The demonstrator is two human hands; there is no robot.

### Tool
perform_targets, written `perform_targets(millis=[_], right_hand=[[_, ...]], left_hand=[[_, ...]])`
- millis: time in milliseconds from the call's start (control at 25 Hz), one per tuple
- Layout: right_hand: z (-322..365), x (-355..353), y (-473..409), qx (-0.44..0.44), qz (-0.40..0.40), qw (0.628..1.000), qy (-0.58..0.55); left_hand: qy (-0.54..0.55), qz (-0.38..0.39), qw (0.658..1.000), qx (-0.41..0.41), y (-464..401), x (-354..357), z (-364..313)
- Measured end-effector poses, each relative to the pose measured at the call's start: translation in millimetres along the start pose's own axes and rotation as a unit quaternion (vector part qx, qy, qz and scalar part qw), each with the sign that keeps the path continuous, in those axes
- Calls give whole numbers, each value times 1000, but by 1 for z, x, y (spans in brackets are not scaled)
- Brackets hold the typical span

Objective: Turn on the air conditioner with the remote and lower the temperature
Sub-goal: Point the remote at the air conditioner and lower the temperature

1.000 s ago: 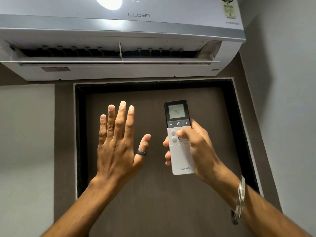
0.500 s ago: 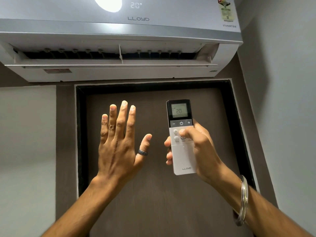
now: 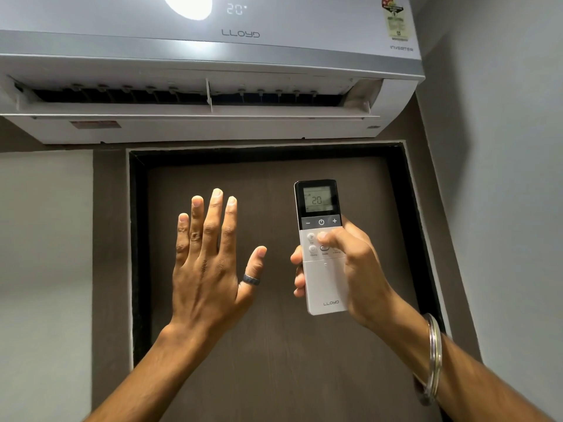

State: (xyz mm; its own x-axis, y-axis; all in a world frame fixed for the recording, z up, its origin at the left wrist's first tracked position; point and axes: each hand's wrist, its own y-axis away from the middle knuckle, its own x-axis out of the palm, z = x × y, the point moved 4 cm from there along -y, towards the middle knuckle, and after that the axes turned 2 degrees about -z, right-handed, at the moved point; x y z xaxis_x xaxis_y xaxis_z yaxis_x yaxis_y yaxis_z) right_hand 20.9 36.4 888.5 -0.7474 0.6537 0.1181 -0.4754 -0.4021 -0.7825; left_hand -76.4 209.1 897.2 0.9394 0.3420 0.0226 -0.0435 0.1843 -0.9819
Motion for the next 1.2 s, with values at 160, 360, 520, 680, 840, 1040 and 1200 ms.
perform_targets(millis=[160,360,520,680,840,1040,1200], right_hand=[[2,-2,4,-2,-31,999,30],[2,-6,8,-9,-44,996,80],[0,-3,7,-6,-39,997,70],[2,-1,4,-9,-43,997,68],[2,1,4,-1,-53,997,48],[4,1,6,-8,-57,996,72],[5,8,6,-4,-24,999,38]], left_hand=[[0,8,1000,-5,1,0,-4],[6,-1,1000,-12,-5,-4,-9],[13,4,1000,-14,-7,-4,-13],[17,1,1000,-13,-10,-6,-14],[15,-2,1000,-7,-13,-9,-13],[21,2,1000,-7,-14,-11,-11],[17,-3,1000,-4,-16,-11,-10]])
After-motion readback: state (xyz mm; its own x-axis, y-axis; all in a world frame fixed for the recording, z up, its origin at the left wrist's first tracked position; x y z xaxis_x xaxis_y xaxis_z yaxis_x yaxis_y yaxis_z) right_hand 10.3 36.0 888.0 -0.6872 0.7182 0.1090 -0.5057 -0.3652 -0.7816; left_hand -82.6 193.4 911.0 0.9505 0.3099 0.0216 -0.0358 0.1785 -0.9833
